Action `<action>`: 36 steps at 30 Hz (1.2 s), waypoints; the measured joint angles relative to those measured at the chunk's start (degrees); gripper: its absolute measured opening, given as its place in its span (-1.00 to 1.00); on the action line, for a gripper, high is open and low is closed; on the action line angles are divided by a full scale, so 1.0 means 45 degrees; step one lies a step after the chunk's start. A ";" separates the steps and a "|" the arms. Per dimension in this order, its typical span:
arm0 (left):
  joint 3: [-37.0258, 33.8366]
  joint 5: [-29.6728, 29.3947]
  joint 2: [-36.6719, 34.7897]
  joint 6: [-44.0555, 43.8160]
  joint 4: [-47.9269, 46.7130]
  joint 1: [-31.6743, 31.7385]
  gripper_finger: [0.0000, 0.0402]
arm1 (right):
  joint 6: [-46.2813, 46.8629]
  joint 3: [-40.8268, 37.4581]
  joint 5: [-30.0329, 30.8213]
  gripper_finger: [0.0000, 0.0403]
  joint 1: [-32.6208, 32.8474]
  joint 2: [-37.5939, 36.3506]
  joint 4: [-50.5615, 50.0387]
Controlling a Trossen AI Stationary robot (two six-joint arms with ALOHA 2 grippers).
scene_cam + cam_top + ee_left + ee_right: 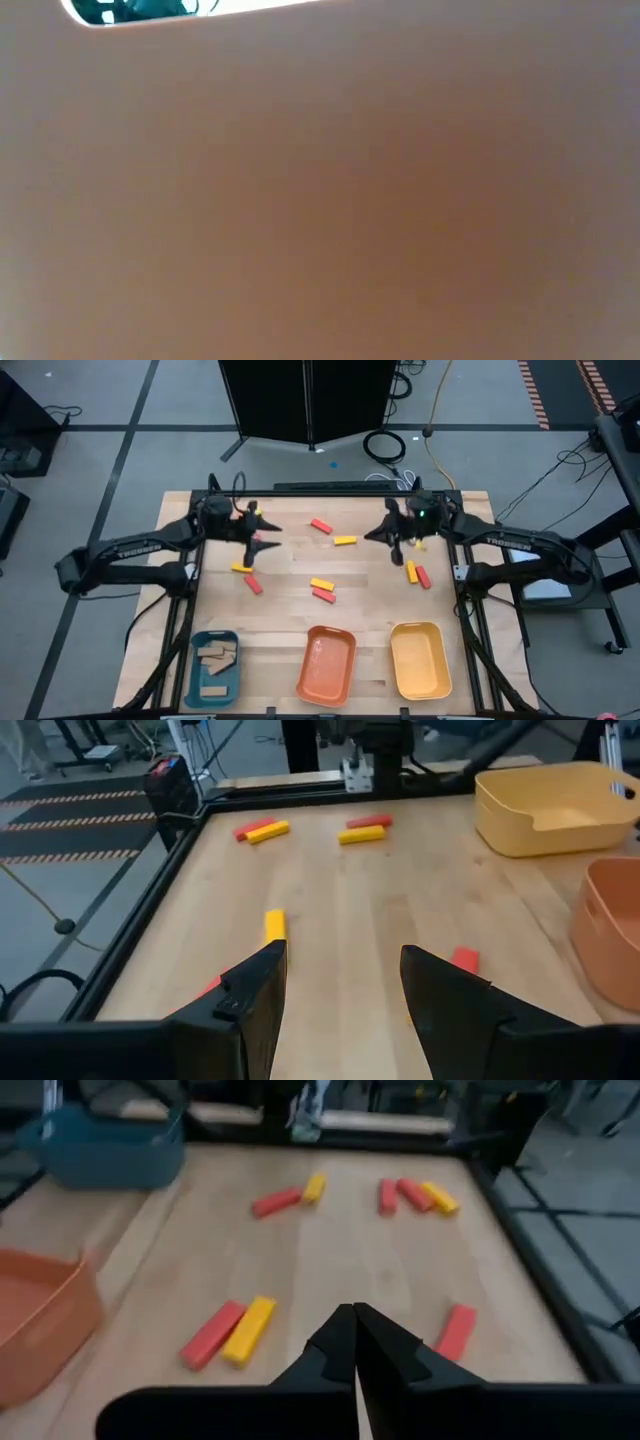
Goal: Sort blocks
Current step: Put the top left orange block into the orange bin
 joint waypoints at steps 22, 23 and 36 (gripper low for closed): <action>-0.0009 0.1094 0.3081 -0.2921 0.2867 0.2478 -0.03 | 0.1968 0.2226 -0.2379 -1.00 -0.3215 0.5612 0.1881; -0.0009 0.1094 0.3155 -0.3020 0.2897 0.2342 -0.03 | 0.2003 0.2226 -0.2382 -1.00 -0.3029 0.5791 0.1876; -0.0009 -0.0412 0.3191 -0.4741 0.2423 0.0269 -0.03 | 0.1995 0.2226 -0.0727 -1.00 -0.0681 0.7251 0.1810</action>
